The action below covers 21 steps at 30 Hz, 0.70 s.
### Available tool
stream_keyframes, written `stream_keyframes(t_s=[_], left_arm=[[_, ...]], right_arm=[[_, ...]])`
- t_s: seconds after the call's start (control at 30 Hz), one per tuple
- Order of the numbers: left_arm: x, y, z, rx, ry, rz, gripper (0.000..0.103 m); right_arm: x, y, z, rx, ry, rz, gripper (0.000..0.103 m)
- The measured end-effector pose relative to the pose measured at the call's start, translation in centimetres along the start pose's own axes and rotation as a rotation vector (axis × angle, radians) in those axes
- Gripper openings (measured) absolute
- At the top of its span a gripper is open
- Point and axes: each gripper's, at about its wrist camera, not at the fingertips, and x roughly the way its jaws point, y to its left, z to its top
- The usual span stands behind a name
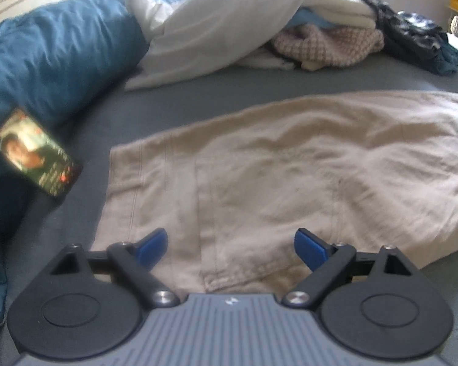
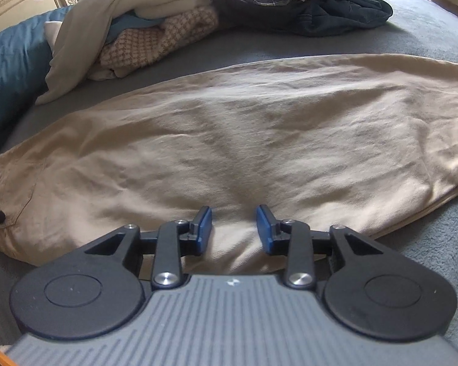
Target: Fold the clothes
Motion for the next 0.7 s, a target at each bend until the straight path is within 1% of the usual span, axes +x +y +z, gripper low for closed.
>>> stream_keyframes(t_s=[0.07,0.1,0.2,0.23,0.33,0.43,0.57,0.7], left_arm=[[-0.2,-0.6,0.6,0.004,-0.015,-0.009,0.091],[-0.2,-1.1,1.0,0.004,-0.020,-0.015,0.091],[-0.2,-2.5,1.9,0.000,-0.028,-0.042,0.091],[-0.1,-3.1,2.2,-0.002,-0.029,-0.051,0.091],[0.3,-4.7,2.7,0.002,-0.028,-0.072,0.091],[0.7,-6.3,3.2,0.015,-0.021,-0.090,0.091],[1.1,-8.0,3.4,0.030,-0.005,-0.104,0.091],[1.9,-9.3,3.2,0.050,0.036,-0.105,0.091]], right_arm=[[-0.1,0.3,-0.1,-0.022,-0.002,0.013,0.048],[-0.1,0.4,-0.2,-0.032,-0.003,0.019,0.050],[-0.2,0.6,-0.1,-0.046,-0.004,0.016,0.051],[-0.3,0.4,0.0,-0.030,-0.004,0.027,0.051],[-1.0,-1.1,0.5,0.062,-0.013,0.074,0.051],[-2.6,-3.3,1.3,0.152,-0.057,0.088,0.051],[-5.1,-7.5,2.1,0.253,-0.118,0.065,0.051],[-7.0,-13.3,1.4,0.434,-0.160,0.029,0.051]])
